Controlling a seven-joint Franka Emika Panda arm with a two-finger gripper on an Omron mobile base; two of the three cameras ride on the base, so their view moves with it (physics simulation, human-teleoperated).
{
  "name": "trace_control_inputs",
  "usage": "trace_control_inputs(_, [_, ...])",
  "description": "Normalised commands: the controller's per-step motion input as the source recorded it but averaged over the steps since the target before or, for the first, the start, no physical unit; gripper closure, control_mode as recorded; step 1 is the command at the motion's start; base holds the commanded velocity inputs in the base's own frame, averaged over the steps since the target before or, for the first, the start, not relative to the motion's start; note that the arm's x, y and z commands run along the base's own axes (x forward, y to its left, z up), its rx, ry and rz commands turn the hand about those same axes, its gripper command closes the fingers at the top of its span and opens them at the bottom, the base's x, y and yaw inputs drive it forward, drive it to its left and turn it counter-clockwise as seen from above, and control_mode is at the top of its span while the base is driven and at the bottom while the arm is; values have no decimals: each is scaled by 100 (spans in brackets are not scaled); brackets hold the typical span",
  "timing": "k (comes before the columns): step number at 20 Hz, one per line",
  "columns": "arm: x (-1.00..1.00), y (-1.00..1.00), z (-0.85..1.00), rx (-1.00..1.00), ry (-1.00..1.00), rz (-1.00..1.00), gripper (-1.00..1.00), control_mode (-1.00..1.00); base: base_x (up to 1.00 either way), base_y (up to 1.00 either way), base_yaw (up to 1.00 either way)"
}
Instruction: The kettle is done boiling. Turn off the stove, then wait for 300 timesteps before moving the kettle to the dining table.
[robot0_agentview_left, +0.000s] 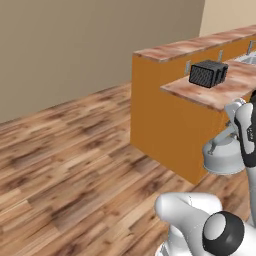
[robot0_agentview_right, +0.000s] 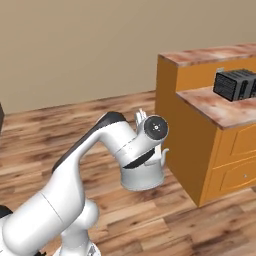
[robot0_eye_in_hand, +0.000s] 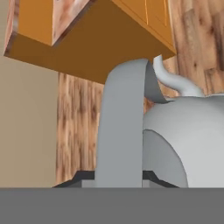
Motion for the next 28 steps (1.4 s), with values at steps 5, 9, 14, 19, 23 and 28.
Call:
trace_control_inputs(5, [0, 0, 0, 0, 0, 0, 100, 100, 34, 63, -20])
trace_control_inputs(9, [0, 0, 0, 0, 0, 0, 100, 100, 29, 63, -20])
trace_control_inputs(14, [0, 0, 0, 0, 0, 0, 100, 100, 27, 62, -20])
trace_control_inputs(19, [0, 0, 0, 0, 0, 0, 100, 100, 25, 68, -22])
trace_control_inputs(23, [0, 0, 0, 0, 0, 0, 100, 100, 25, 67, -22])
trace_control_inputs(28, [0, 0, 0, 0, 0, 0, 100, 100, 23, 64, -22])
